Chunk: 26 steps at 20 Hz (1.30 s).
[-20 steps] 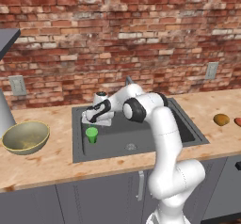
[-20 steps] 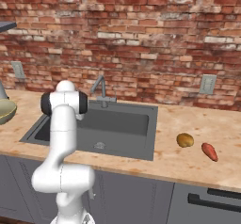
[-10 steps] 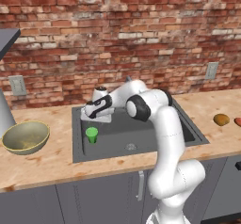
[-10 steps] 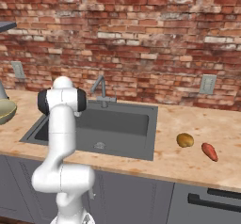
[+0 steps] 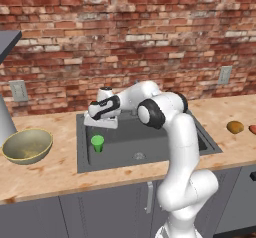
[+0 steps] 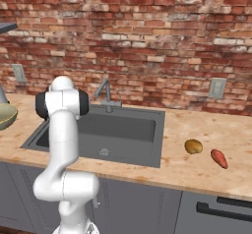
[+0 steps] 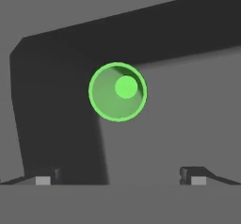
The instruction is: Remove the potato and sweet potato from the sink. Then move the bowl and cup from the counter to the sink for washing.
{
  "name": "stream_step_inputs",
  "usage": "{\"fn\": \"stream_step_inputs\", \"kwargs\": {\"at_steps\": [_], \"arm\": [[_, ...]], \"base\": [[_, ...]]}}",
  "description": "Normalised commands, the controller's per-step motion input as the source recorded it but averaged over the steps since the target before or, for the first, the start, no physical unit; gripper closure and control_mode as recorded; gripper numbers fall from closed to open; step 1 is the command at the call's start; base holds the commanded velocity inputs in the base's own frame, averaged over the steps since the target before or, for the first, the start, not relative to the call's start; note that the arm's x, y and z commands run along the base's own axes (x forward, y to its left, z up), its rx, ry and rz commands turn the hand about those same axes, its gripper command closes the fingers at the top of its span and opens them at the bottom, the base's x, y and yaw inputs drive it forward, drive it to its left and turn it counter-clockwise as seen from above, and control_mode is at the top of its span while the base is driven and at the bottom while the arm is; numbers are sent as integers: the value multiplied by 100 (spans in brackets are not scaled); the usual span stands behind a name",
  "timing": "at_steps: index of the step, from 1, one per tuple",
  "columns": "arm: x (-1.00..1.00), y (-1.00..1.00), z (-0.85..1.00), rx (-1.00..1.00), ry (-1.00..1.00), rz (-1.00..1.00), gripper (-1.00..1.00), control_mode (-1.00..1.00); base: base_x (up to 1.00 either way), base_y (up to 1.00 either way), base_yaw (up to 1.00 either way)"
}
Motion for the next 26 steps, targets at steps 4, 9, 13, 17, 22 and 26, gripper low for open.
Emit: {"fn": "stream_step_inputs", "kwargs": {"at_steps": [4, 9, 13, 17, 22, 26], "arm": [[-27, 2, 36, 0, 11, 0, -100, -100], [-29, 6, 33, 0, 6, 0, -100, -100], [-29, 10, 30, 0, 5, 0, -100, -100], [-27, 16, 25, 0, 6, 0, -100, -100], [-28, 20, 20, 0, 2, 2, -100, -100], [-28, 22, 20, 0, 0, 3, -100, -100]], "base": [[0, 0, 0], [0, 0, 0], [0, 0, 0], [0, 0, 0], [0, 0, 0], [0, 0, 0]]}}
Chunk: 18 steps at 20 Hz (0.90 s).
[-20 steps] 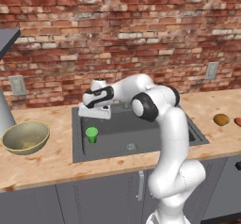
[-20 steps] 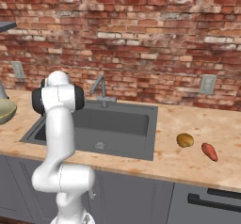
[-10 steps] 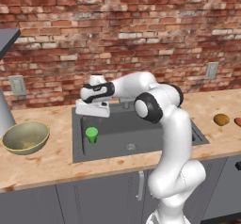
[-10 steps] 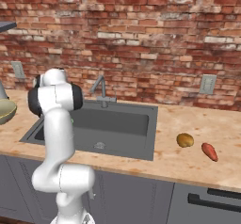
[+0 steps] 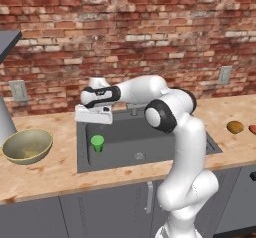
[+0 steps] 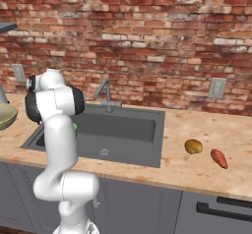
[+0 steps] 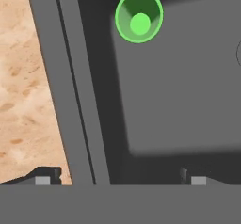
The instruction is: Remove the potato and sweet potato from the sink. Then move the bowl and cup from the counter to the sink for washing.
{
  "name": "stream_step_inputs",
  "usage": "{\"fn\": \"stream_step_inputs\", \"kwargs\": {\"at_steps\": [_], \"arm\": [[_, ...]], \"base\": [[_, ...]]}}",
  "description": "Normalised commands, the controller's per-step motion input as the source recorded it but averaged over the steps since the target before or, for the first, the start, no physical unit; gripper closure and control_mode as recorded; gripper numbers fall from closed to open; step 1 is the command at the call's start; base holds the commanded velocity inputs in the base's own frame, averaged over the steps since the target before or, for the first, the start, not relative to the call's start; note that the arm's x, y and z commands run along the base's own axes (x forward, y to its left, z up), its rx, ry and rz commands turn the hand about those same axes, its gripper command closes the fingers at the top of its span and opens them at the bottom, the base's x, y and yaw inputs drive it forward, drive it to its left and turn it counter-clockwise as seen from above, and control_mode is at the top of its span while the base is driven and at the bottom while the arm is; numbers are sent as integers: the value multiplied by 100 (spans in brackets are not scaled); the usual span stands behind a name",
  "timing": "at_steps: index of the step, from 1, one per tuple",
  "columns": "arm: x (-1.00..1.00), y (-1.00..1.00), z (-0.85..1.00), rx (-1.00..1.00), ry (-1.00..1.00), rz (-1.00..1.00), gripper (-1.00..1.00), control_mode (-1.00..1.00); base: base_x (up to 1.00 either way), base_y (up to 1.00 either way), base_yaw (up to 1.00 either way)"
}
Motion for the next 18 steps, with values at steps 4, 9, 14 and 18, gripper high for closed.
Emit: {"fn": "stream_step_inputs", "kwargs": {"at_steps": [4, 9, 14, 18], "arm": [[-28, 25, 22, 0, 0, 3, -100, -100], [-25, 23, 21, 0, 0, 3, -100, -100], [-22, 26, 22, 0, 0, 2, -100, -100], [-22, 25, 23, 0, 0, 1, -100, -100]], "base": [[0, 0, 0], [0, 0, 0], [0, 0, 0], [0, 0, 0]]}}
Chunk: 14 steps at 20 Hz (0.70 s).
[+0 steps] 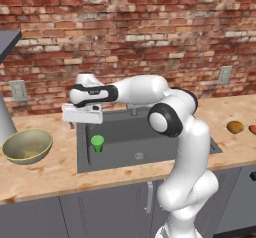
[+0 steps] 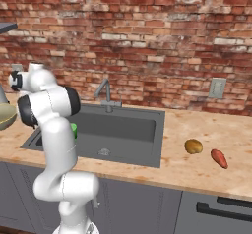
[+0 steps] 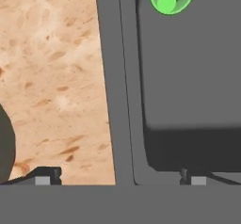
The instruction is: Remove the potato and sweet potato from the sink. Then move the bowl and cup from the counter to the sink for washing.
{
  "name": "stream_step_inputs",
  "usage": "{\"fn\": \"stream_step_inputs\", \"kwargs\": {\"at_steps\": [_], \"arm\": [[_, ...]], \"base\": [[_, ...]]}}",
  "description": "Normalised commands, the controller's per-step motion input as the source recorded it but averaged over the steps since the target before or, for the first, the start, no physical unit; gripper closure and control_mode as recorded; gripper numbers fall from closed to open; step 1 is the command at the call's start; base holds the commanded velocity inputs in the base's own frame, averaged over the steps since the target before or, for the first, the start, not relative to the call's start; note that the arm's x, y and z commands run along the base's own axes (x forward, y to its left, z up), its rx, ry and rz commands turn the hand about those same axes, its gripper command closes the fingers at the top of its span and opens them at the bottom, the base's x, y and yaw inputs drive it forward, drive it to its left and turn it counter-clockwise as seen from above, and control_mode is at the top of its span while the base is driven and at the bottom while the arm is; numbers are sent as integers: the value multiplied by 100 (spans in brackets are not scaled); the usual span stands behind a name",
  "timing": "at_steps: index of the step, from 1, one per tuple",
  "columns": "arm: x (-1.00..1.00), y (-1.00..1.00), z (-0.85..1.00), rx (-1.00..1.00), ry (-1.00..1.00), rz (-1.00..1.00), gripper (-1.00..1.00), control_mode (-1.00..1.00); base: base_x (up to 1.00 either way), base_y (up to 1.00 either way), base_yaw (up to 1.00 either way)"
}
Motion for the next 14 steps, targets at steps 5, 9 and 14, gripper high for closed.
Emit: {"fn": "stream_step_inputs", "kwargs": {"at_steps": [5, 9, 14], "arm": [[-22, 26, 24, 0, 0, 0, -100, -100], [-22, 27, 20, 0, 0, 0, -100, -100], [-17, 28, 11, 0, 0, 0, -100, -100]], "base": [[0, 0, 0], [0, 0, 0], [0, 0, 0]]}}
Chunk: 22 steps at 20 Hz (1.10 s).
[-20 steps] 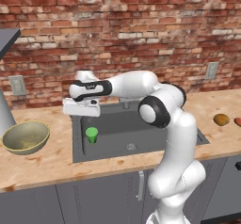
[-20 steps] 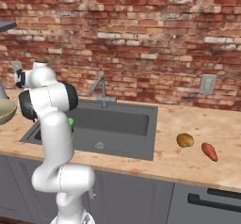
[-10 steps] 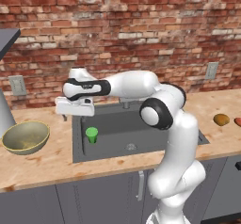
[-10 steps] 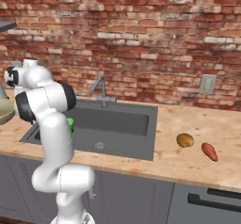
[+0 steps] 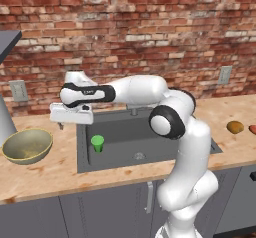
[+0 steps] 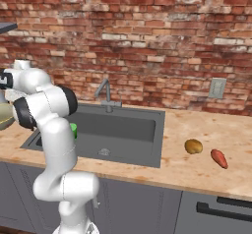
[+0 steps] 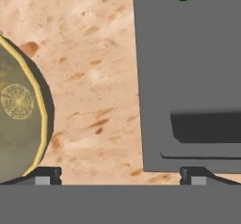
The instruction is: Remove the potato and sweet potato from the sink. Then move the bowl and cup from the counter to the sink for washing.
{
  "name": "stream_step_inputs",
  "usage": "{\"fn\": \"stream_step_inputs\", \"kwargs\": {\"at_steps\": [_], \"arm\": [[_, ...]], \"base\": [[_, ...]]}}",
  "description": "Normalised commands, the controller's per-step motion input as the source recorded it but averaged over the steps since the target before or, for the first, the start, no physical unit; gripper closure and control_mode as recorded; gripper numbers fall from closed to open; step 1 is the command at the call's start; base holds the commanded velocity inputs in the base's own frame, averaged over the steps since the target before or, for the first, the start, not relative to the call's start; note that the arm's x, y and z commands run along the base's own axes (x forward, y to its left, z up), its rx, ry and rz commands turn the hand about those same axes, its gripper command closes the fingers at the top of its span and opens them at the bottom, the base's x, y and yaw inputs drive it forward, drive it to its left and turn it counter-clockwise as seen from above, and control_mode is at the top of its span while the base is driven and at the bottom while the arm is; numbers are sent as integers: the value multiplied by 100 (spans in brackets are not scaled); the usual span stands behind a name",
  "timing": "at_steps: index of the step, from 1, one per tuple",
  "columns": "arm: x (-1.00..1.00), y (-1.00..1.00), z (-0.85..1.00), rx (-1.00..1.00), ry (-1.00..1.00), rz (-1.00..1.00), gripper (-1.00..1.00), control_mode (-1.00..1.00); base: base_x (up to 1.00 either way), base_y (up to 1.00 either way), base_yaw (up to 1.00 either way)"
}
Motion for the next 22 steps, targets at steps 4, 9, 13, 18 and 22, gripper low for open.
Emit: {"fn": "stream_step_inputs", "kwargs": {"at_steps": [4, 9, 13, 18, 22], "arm": [[-11, 28, 0, -3, -2, 0, -100, -100], [-2, 25, -3, -6, 0, 0, -100, -100], [0, 25, -4, -7, -1, 0, -100, -100], [0, 24, -4, -7, 0, 0, -100, -100], [1, 18, -4, -5, 0, 0, -100, -100]], "base": [[0, 0, 0], [0, 0, 0], [0, 0, 0], [0, 0, 0], [0, 0, 0]]}}
